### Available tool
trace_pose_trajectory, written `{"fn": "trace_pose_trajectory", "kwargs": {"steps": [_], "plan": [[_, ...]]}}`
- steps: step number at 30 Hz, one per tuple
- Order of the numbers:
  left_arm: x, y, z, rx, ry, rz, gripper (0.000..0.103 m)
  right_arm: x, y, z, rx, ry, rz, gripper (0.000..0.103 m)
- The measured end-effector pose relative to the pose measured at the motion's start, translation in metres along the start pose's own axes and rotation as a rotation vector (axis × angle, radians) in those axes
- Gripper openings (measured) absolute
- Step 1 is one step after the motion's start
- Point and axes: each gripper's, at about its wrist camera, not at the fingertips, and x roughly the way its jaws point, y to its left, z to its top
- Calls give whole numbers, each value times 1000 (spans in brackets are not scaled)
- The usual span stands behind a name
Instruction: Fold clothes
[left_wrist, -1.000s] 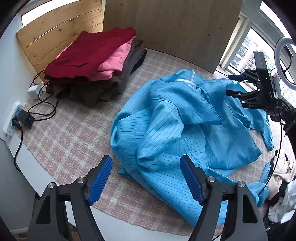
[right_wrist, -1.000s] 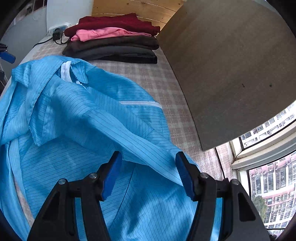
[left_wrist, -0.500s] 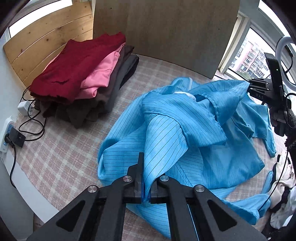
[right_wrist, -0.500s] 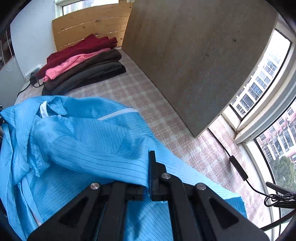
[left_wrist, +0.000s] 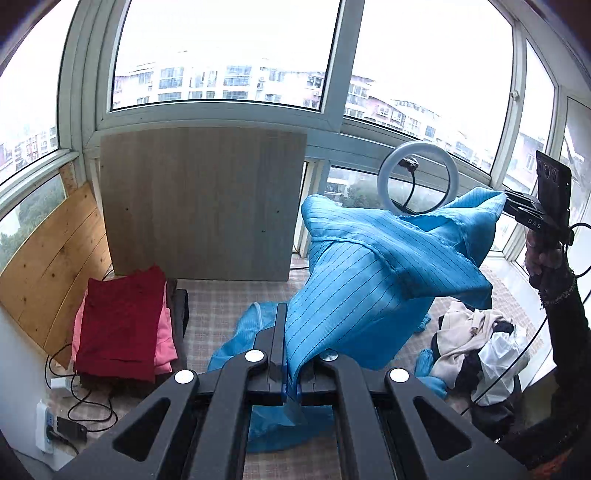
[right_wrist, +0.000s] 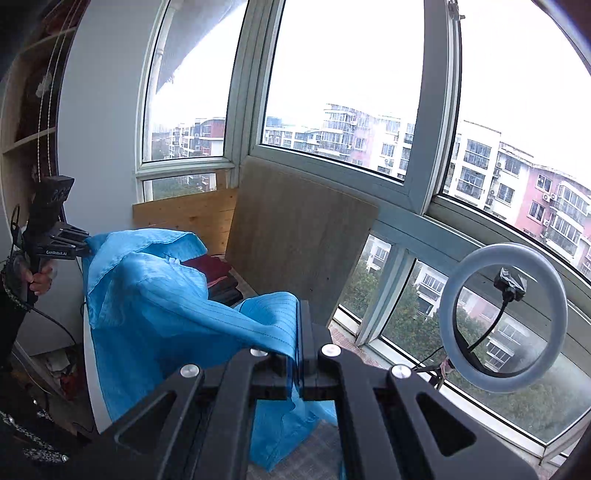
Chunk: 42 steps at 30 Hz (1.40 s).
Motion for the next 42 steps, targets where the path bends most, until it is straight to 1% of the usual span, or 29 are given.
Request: {"fn": "trace_pose_trajectory", "kwargs": {"steps": [2, 3, 4, 6, 7, 8, 9, 10, 11, 12, 13, 15, 17, 19, 20, 21, 23, 24, 25, 28, 29, 30, 31, 32, 33, 35, 37, 39, 42], "plan": [[7, -11, 5, 70, 65, -56, 3, -39, 2, -9, 54, 30, -6, 1], [10, -17, 8, 105, 98, -85, 5, -54, 2, -16, 88, 49, -10, 1], [15, -22, 10, 139, 131, -113, 6, -62, 1, -26, 122, 73, -27, 1], [59, -28, 4, 157, 220, -167, 8, -67, -9, -53, 199, 125, -62, 1], [91, -32, -6, 179, 267, -164, 10, -56, -17, -71, 245, 163, -81, 1], [124, -36, -17, 202, 314, -160, 20, -42, -27, -90, 290, 207, -99, 1], [166, -38, -27, 216, 368, -113, 37, -19, -39, -116, 329, 274, -119, 1], [207, -33, -43, 213, 440, -61, 42, 5, -51, -142, 368, 341, -139, 1], [248, -27, -59, 209, 511, -9, 43, 25, -61, -165, 400, 399, -156, 1], [275, -17, -73, 181, 582, 36, 39, 32, -65, -176, 406, 420, -158, 1], [300, -7, -88, 154, 650, 79, 38, 38, -68, -187, 413, 441, -161, 1], [301, 9, -108, 93, 685, 98, 38, 51, -76, -209, 425, 483, -165, 1], [278, 7, -115, 90, 649, 92, 38, 64, -83, -231, 437, 526, -170, 1], [254, -6, -115, 118, 604, 83, 39, 77, -90, -253, 450, 568, -175, 1], [242, -13, -115, 132, 582, 79, 43, 84, -94, -264, 456, 589, -177, 1], [231, -20, -115, 147, 560, 76, 50, 90, -97, -275, 462, 610, -180, 1], [233, -36, -116, 203, 538, 108, 58, 103, -104, -297, 474, 653, -184, 1], [235, -43, -117, 231, 528, 124, 60, 108, -108, -306, 478, 670, -185, 1], [242, -49, -120, 255, 545, 136, 60, 110, -109, -307, 474, 674, -178, 1], [270, -51, -128, 251, 607, 138, 59, 115, -110, -313, 464, 681, -159, 1], [278, -50, -130, 242, 624, 140, 48, 117, -109, -317, 463, 683, -155, 1], [283, -48, -133, 218, 641, 139, 17, 119, -109, -320, 462, 686, -150, 1], [287, -42, -135, 176, 663, 128, 2, 120, -108, -323, 462, 687, -147, 1], [287, -37, -136, 133, 670, 122, 0, 120, -108, -326, 467, 686, -146, 1], [281, -33, -133, 114, 653, 121, 0, 120, -107, -329, 473, 681, -146, 1], [258, -33, -116, 134, 594, 125, 0, 109, -106, -322, 488, 634, -166, 1], [234, -33, -99, 154, 533, 129, 0, 90, -106, -301, 498, 547, -188, 0], [203, -34, -63, 198, 440, 156, 0, 61, -104, -264, 491, 437, -234, 0], [145, -32, 6, 247, 249, 202, 0, 15, -95, -191, 455, 273, -309, 0]]}}
